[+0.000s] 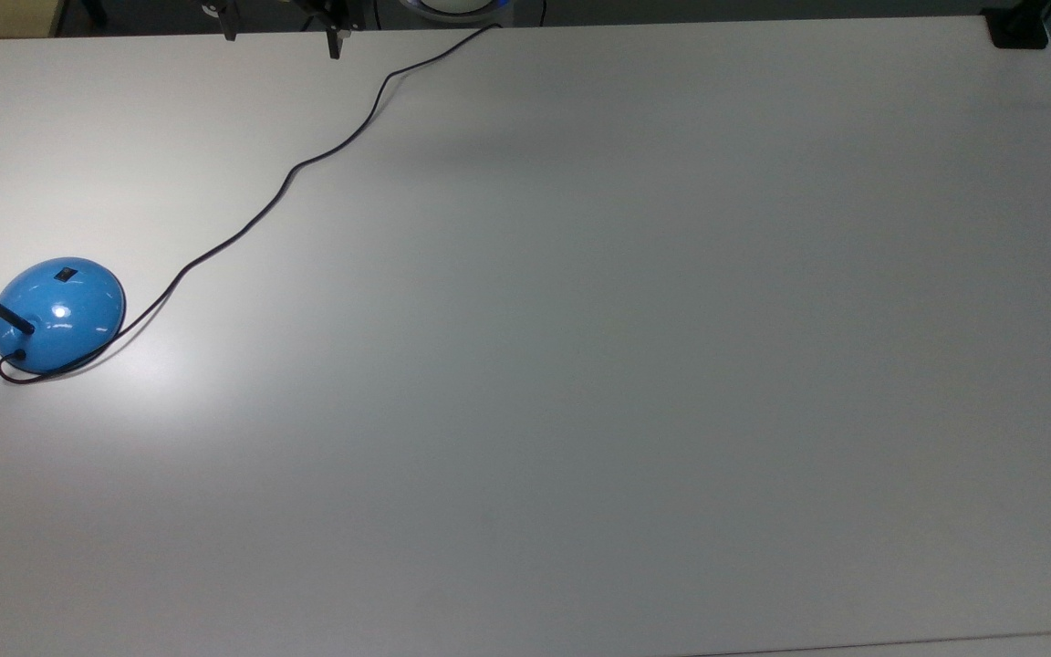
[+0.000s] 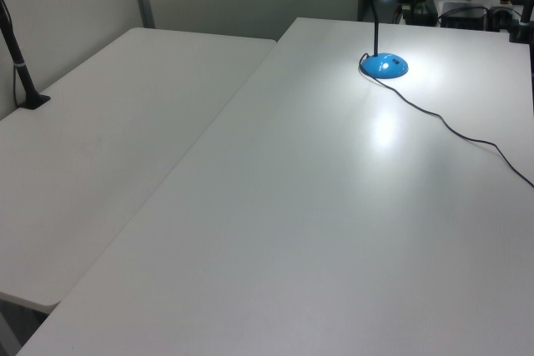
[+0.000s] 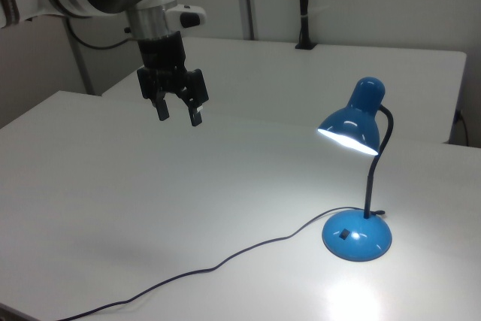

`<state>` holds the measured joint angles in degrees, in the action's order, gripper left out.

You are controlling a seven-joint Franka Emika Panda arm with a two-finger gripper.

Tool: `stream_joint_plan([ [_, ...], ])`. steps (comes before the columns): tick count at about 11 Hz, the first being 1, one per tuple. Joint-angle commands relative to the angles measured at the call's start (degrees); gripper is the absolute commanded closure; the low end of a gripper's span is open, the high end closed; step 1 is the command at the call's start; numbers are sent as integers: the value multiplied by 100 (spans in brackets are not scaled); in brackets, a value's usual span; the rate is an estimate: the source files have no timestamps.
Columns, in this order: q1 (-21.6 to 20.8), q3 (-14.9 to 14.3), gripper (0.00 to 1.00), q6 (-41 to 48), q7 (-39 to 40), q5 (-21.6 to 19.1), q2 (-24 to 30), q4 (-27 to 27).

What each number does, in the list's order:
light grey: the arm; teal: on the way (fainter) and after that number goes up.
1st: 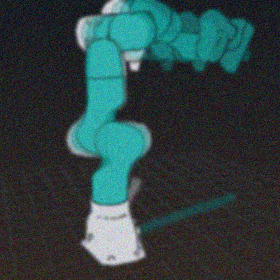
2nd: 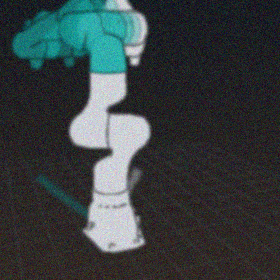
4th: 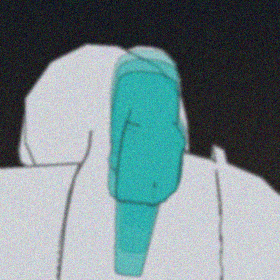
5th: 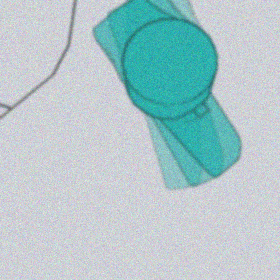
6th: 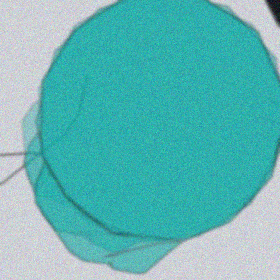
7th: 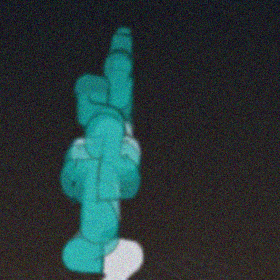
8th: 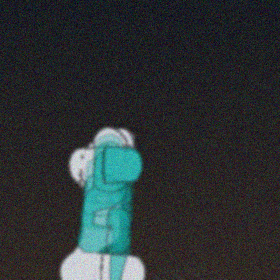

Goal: Turn off the lamp
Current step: 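Move the gripper down to the switch on the blue lamp base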

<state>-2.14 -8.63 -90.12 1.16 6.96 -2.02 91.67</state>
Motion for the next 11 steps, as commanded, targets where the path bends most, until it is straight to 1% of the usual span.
stream_joint_plan([
  [1, -41, -261, 82, -417, 340, -115, 342, 613],
  [2, -32, -384, 100, -732, 385, -124, 360, 824],
  [4, 20, -726, 100, -1548, 516, -116, 377, 1290],
  [6, 38, -1244, 100, -2461, 1042, -107, 342, 1852],
  [7, 82, -1438, 100, -2945, 1262, -107, 290, 2081],
  [8, 248, -1509, 100, -3376, 1516, -107, 133, 2196],
  [9, 493, -1510, 100, -3737, 1780, -107, -121, 2206],
  [11, 828, -1510, 100, -4527, 1958, -142, -622, 2206],
])
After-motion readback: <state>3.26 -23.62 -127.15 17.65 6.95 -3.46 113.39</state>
